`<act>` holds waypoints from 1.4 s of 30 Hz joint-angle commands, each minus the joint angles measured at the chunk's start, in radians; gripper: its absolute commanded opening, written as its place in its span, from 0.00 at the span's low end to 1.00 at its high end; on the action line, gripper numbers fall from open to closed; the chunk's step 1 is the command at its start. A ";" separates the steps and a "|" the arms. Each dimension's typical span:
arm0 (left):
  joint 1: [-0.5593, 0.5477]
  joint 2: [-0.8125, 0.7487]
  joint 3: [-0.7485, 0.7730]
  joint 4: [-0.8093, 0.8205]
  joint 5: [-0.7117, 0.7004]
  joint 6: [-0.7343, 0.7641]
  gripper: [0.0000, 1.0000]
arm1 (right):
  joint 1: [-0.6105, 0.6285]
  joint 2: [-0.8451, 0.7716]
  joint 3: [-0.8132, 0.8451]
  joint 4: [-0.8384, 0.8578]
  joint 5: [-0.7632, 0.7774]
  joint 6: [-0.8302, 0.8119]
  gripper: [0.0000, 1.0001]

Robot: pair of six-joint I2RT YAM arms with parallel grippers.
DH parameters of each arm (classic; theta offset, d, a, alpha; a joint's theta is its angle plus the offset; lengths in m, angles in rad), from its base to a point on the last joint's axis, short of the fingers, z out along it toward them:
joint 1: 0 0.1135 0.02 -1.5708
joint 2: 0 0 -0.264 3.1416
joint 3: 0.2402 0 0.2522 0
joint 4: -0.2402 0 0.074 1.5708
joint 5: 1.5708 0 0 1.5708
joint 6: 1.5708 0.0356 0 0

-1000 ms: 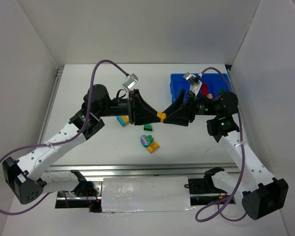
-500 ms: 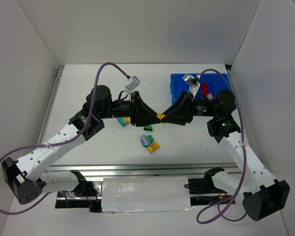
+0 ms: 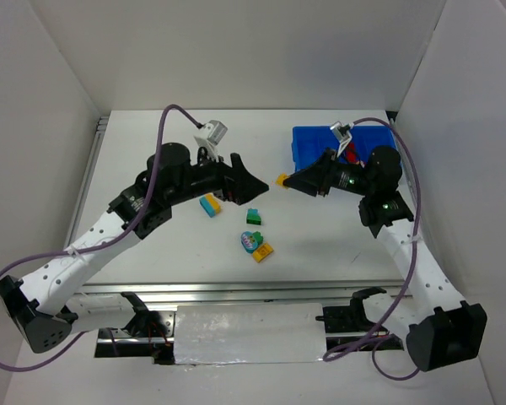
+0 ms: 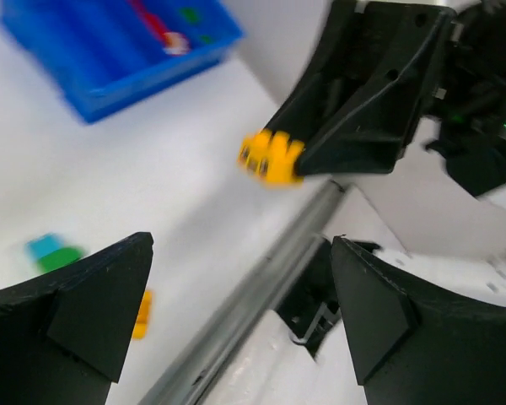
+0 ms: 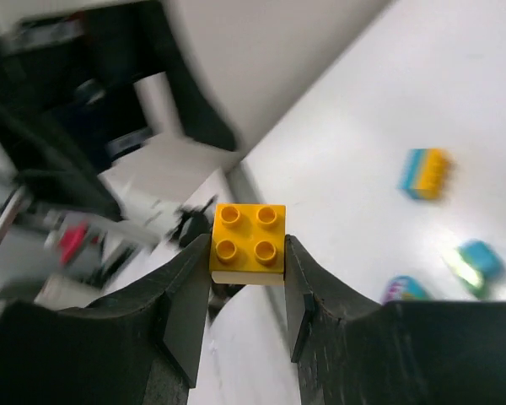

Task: Sort the legos into containers by color

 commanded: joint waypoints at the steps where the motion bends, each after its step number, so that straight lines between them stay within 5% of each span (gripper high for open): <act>1: 0.049 0.006 0.050 -0.184 -0.273 -0.012 0.99 | -0.087 0.066 0.004 -0.122 0.252 -0.062 0.00; 5: 0.115 0.020 0.033 -0.274 -0.381 -0.035 1.00 | -0.115 0.253 0.181 -0.442 0.778 -0.114 0.00; 11: 0.141 0.005 -0.015 -0.333 -0.404 0.001 1.00 | -0.144 0.569 0.423 -0.553 1.122 -0.128 0.00; 17: 0.162 0.004 -0.053 -0.365 -0.398 0.029 1.00 | -0.159 0.879 0.759 -0.690 1.207 -0.194 0.00; 26: 0.172 0.067 -0.018 -0.380 -0.359 0.066 1.00 | -0.185 1.071 1.005 -0.760 1.207 -0.216 0.01; 29: 0.172 0.084 0.004 -0.394 -0.355 0.081 0.99 | -0.193 1.113 1.032 -0.773 1.183 -0.226 0.12; 31: 0.172 0.087 0.013 -0.402 -0.353 0.087 1.00 | -0.193 1.126 1.039 -0.779 1.172 -0.234 0.30; 32: 0.172 0.087 0.013 -0.402 -0.353 0.089 1.00 | -0.195 1.126 1.042 -0.785 1.166 -0.235 0.54; 42: 0.176 0.127 0.038 -0.465 -0.431 0.038 0.99 | -0.097 0.917 0.923 -0.825 1.103 -0.196 1.00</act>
